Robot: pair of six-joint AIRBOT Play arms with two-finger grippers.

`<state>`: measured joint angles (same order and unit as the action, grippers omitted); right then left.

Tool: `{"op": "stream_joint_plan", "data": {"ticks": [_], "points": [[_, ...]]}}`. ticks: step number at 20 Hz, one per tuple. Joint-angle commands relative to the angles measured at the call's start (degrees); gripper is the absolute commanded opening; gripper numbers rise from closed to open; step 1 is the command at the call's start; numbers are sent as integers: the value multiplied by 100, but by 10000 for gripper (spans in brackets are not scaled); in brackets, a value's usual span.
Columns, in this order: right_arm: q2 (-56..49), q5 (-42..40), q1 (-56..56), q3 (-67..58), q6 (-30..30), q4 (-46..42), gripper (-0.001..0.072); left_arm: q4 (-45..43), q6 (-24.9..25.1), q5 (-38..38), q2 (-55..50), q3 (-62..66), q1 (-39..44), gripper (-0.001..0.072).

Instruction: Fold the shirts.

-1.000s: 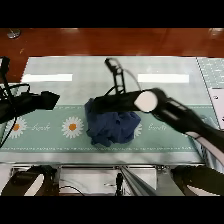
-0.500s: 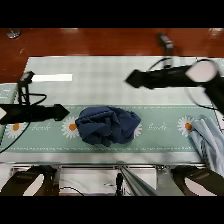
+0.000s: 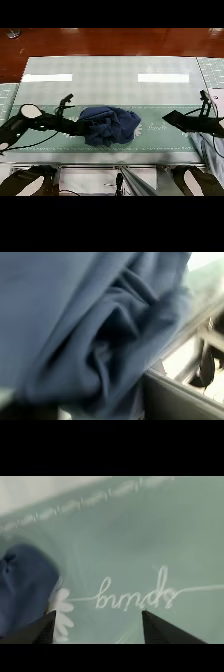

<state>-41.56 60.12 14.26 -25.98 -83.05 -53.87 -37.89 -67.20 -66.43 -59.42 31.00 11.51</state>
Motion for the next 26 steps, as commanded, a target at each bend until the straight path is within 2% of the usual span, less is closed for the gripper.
{"op": "stream_joint_plan", "data": {"ticks": [1,4,6,12,15,16,17,18,20,24,25,26], "points": [[173,-74,157,857,498,1078,618,599,824,87,-643,133,422,21],[170,46,94,907,581,1377,618,579,890,85,-651,413,258,21],[-37,-153,-452,907,693,1794,618,579,890,90,-651,546,105,21],[-2262,-1519,-2841,164,778,2433,618,581,885,146,-651,564,42,21],[-3421,-1665,-3423,-708,769,2570,616,603,885,151,-651,564,48,22],[-3687,-1663,-3545,-970,774,2597,492,603,885,155,-651,564,48,21],[-3897,-1657,-3639,-1237,820,2594,200,688,866,149,-651,564,44,21],[-3987,-1624,-3657,-1493,927,2588,22,892,772,114,-640,584,4,22],[-3882,-1220,-3451,-2267,1045,2332,25,1335,922,-142,-553,927,-238,21],[-3274,-566,-2645,-4946,251,977,24,1725,894,9,-203,2863,-1038,20],[-3150,-365,-2457,-5821,68,634,24,1578,623,98,-173,3480,-1246,20],[-3032,-48,-2291,-6682,-20,284,24,1204,-90,85,-173,4168,-1478,20]]}}
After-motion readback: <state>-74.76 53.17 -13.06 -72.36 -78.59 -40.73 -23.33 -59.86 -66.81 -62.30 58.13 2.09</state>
